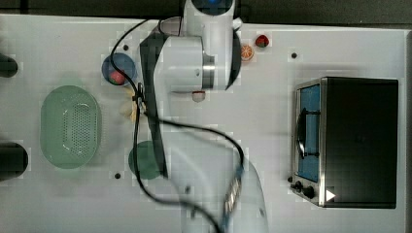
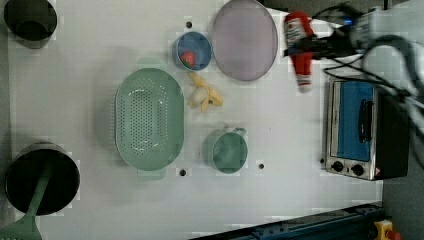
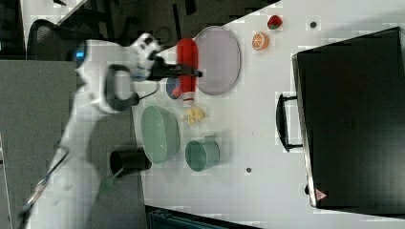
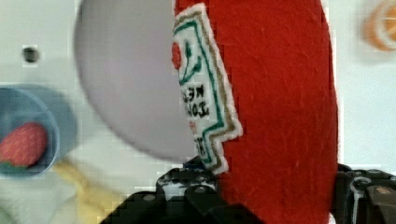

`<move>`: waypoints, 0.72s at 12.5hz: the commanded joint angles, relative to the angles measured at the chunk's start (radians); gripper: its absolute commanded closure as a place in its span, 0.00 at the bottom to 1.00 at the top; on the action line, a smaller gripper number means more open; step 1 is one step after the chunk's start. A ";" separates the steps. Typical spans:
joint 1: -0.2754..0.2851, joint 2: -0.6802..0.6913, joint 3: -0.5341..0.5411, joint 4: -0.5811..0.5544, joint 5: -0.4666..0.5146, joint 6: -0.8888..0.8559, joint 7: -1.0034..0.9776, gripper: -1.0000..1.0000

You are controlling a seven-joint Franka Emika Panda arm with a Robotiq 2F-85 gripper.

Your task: Pick ketchup from plate and place it on table.

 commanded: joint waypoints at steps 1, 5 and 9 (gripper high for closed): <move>-0.048 -0.142 -0.015 -0.006 0.022 -0.114 0.049 0.38; -0.065 -0.267 -0.043 -0.168 0.022 -0.130 0.049 0.38; -0.066 -0.367 -0.074 -0.390 0.023 -0.049 0.049 0.38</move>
